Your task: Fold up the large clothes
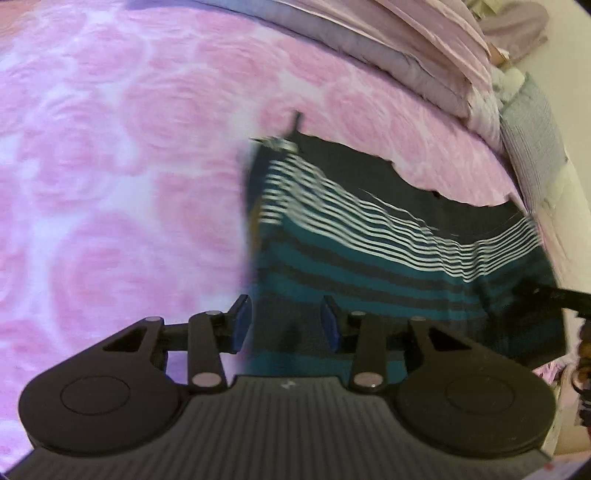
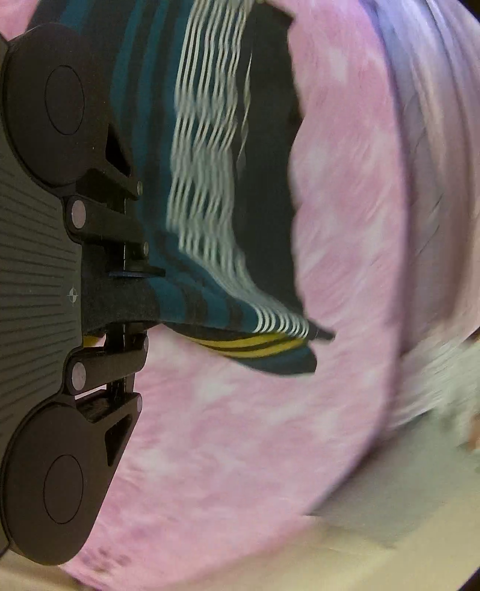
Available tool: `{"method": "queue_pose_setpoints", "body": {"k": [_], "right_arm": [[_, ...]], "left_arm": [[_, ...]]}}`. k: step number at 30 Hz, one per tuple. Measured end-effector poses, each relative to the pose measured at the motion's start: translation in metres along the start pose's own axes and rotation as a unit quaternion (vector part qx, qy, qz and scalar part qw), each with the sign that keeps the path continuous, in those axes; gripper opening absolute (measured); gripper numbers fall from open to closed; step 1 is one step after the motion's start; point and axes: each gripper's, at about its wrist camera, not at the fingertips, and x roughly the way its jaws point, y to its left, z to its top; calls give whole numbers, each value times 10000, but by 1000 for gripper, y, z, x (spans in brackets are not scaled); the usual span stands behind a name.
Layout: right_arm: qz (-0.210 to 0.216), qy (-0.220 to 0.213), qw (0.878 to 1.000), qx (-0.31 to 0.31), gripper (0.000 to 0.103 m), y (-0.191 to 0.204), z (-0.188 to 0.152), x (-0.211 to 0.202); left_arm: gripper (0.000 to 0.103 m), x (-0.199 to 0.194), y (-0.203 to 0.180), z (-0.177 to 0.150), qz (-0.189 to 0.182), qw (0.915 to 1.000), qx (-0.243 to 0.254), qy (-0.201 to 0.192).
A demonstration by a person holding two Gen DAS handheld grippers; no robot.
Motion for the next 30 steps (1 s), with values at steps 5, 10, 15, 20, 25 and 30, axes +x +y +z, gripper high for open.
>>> {"method": "queue_pose_setpoints", "body": {"k": [5,10,15,20,25,30], "right_arm": [[-87,-568,9883,-1413,14,134,1,-51],[-243,-568,9619,-2663,17,259,-37,-25],[-518,-314,9444,-3233,40,301,-73,-1],[1239,-30,9638,-2362,48,245,-42,-71],[1139,-268,9880,-1009,48,162,-14,-94],[597,439,9938,835,48,57,-2,-15]], "left_arm": [[34,-24,59,2,119,9985,-528,-24],[34,-35,99,1,153,9962,-859,-40],[34,-36,114,-8,58,9947,-1018,91],[34,-37,106,-11,-298,9938,-1051,210],[34,-35,71,-8,-1098,9890,-944,304],[38,-4,31,2,-1621,9821,-839,468]]}}
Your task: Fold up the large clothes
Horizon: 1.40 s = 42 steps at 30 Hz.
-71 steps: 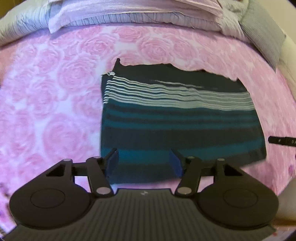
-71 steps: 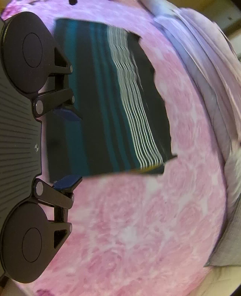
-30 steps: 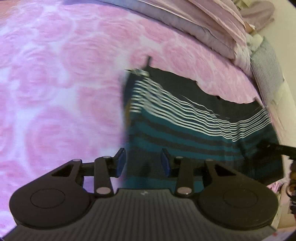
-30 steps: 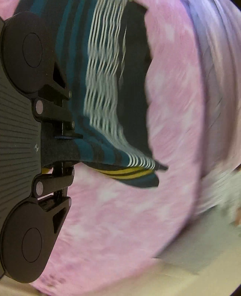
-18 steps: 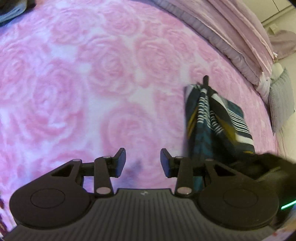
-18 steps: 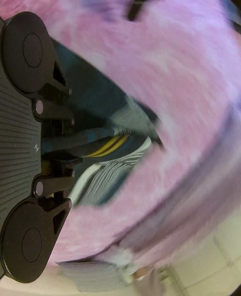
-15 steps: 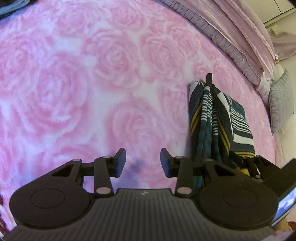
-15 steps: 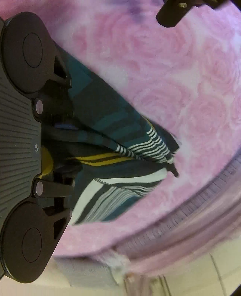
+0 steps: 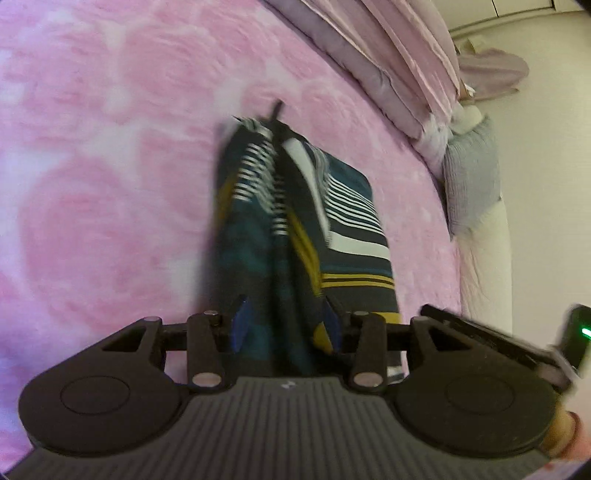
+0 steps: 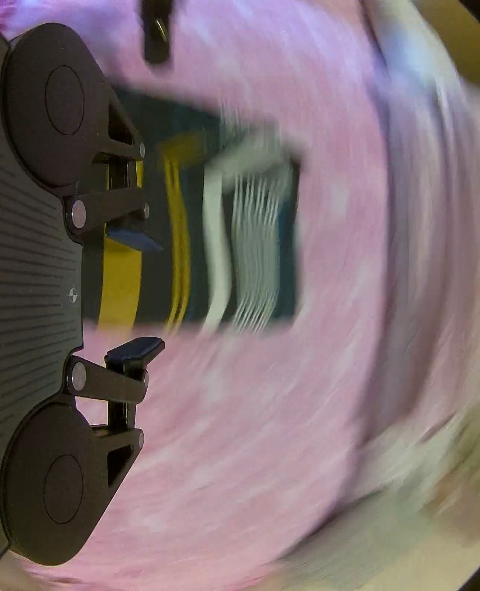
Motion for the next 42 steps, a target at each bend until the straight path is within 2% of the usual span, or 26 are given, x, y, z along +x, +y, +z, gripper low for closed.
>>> {"method": "queue_pose_setpoints", "body": {"k": [2,5,7,9,14,16,17,18,21,23,26,31,34,36,40,42], "right_arm": [[54,266,9965,796,48,-38,4,31],[371,752,9834,1609,48,-71,7,73],[637,885,9760,1885,48,-77,7,88],[932,940,9735,1867,48,-74,5,98],[834,810,9802,1603,47,-64,10,107],[904,762,9811,1532,41,-64,8,110],[969,727,9826,1406,34,-61,8,108],[1019,702,9841,1272,26,-59,10,110],[976,615,9917,577,13,-35,15,102],[877,484,9950,48,11,-14,17,95],[762,332,9956,-436,10,13,14,87],[668,237,9952,-670,8,35,12,88],[634,220,9944,-814,6,43,12,87],[680,225,9943,-788,0,45,11,89],[627,85,9939,-908,0,54,7,88],[645,-50,9953,-726,0,50,2,91]], "left_arm": [[43,19,-5,3,-47,10000,3,73],[44,45,-7,11,166,9998,-29,145],[45,58,-8,15,148,9997,-59,176],[46,68,-10,19,213,9995,-9,221],[43,81,-17,29,262,9996,82,113],[32,85,-22,32,262,9995,171,68],[19,86,-25,33,304,9992,255,62],[17,85,-29,34,326,9986,406,29],[16,64,-47,32,461,9928,1036,-379],[16,47,-51,32,558,9882,1281,-636],[16,33,-44,34,722,9836,1432,-823],[16,36,-21,34,1035,9818,1368,-810],[16,34,-17,34,1008,9812,1366,-923],[16,32,-17,31,1017,9791,1468,-972],[18,38,-2,24,1105,9797,1314,-1038],[22,44,6,24,1070,9812,1184,-1082]]}}
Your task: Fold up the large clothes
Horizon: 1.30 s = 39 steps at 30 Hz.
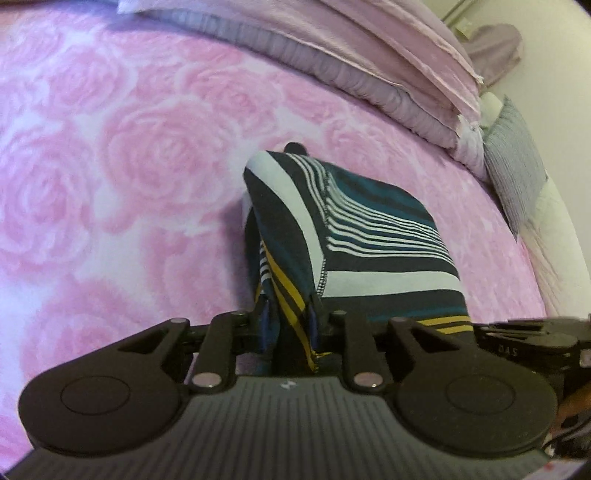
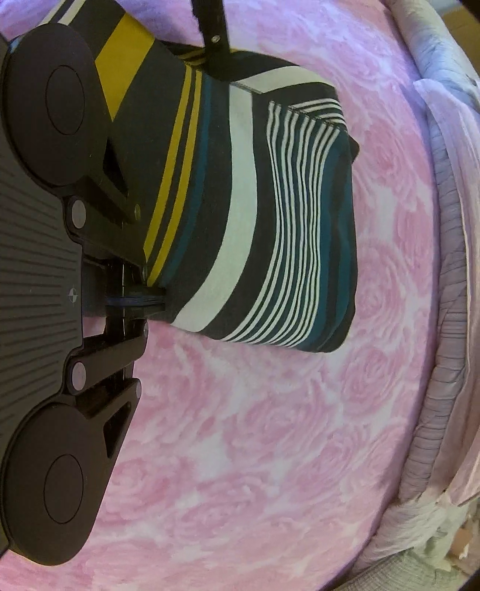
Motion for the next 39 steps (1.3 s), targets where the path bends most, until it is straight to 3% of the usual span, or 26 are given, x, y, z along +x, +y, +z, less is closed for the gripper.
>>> {"method": "queue_pose_setpoints", "body": {"k": [3,7,11,15,18,20,21,23,26,29,31,33,34,37,39], "right_arm": [[392,-139,9974,584,0,-21,-4,-6],[1070,-194,9811,1598,3,-61,-16,-20],[1701,-339,9551,2400,29,-85,-44,-49],[2078,-449,9459,2453,30,-76,-72,-80],[2129,-513,9483,2297,30,-60,-86,-84],[1990,-420,9571,2062,23,-47,-91,-72],[1800,-358,9664,1799,14,-40,-94,-65],[1493,-194,9806,1254,13,-28,-97,-51],[1303,-267,9885,716,13,-19,-96,-47],[1283,-203,9897,596,14,-18,-93,-52],[1393,-167,9862,876,22,-28,-93,-61],[1599,-248,9793,1213,55,-43,-101,-68],[1687,-301,9753,1397,61,-51,-107,-71],[2008,-79,9607,1915,65,-77,-120,-63],[2372,46,9407,2423,65,-94,-128,-50]], "left_arm": [[31,-2,-1,11,97,9999,-24,115],[32,-24,-4,14,182,9996,-18,207],[33,-59,-3,-4,-74,9984,-321,456],[33,-87,-8,-33,-265,9955,-611,679],[27,-88,-15,-53,-384,9948,-506,802],[8,-77,-18,-63,-206,9959,-246,844],[8,-69,-17,-70,-40,9960,-131,878],[8,-57,-10,-82,54,9958,-242,885],[9,-55,-12,-91,121,9977,-131,658],[12,-61,-18,-90,258,9978,-104,605],[15,-75,-21,-87,329,9975,-354,521],[41,-90,-21,-89,413,9949,-825,416],[42,-96,-19,-92,357,9927,-1089,362],[47,-104,-11,-104,69,9785,-2041,273],[51,-100,-9,-117,-63,9658,-2586,150]]}}
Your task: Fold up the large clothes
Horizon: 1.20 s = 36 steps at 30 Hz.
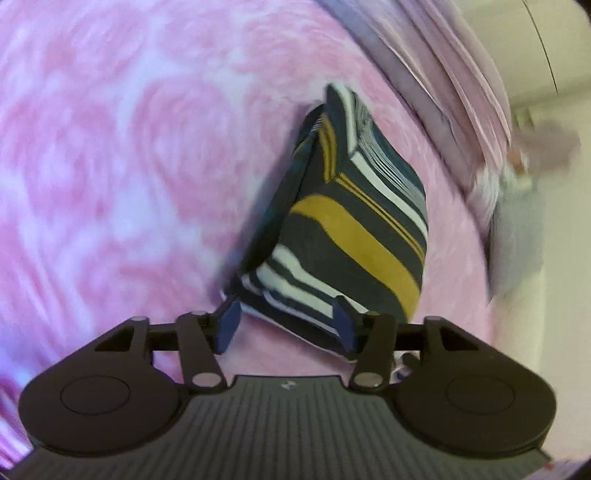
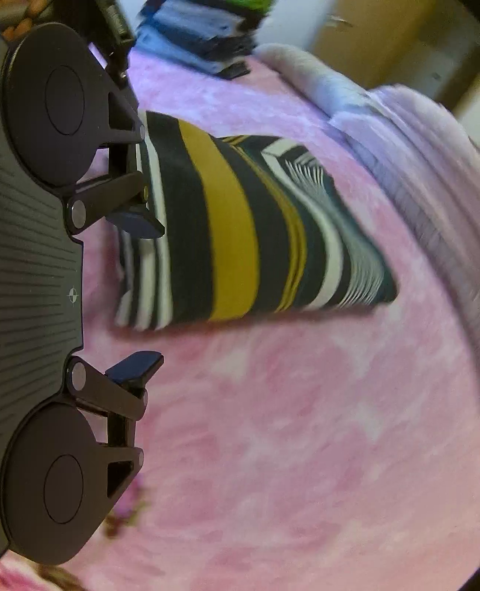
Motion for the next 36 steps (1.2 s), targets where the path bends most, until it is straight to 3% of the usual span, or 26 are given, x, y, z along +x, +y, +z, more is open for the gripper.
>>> {"method": "queue_pose_setpoints", "body": {"k": [2,5,9,10,11,12,15,18,22,25,26,27,29,31,33,36], "right_arm": [[415,-43,9966,707,65,-22,1,6],[967,-16,9862,1345,65,-41,6,21],[1375,123,9819,1298,64,-47,13,47],[1430,145,9825,1187,59,-44,15,52],[1431,189,9835,1090,46,-42,16,54],[1463,201,9833,1064,37,-42,17,56],[1606,136,9784,1293,25,-43,8,49],[1667,223,9747,1473,23,-28,-14,42],[1892,592,9658,1674,22,15,-60,50],[1782,945,9649,1681,33,40,-74,68],[1678,1040,9673,1591,43,42,-70,71],[1601,1180,9696,1428,53,42,-63,72],[1346,1317,9771,994,60,36,-41,65],[1171,1190,9837,661,65,24,-14,50],[970,936,9900,424,71,6,18,30],[830,555,9937,504,77,-27,73,17]], "left_arm": [[51,9,8,-12,-221,9982,-542,-161],[51,24,20,-27,-440,9888,-1335,-497],[48,49,31,-42,-504,9764,-1893,-912],[43,54,33,-44,-524,9742,-1948,-1009],[34,57,33,-44,-583,9720,-1983,-1119],[27,59,32,-44,-587,9709,-1985,-1205],[21,52,27,-38,-565,9740,-1737,-1339],[20,32,29,-26,-453,9803,-1285,-1429],[19,0,37,15,-146,9828,-769,-1675],[20,-11,46,43,64,9886,-239,-1483],[24,-9,49,50,41,9915,-138,-1295],[29,-9,53,52,65,9933,-119,-1146],[30,-10,54,48,62,9944,-98,-1046],[33,-15,53,37,55,9944,-88,-1054],[44,-20,59,21,0,9936,-331,-1081],[52,-22,71,-9,-249,9880,-1105,-1053]]}}
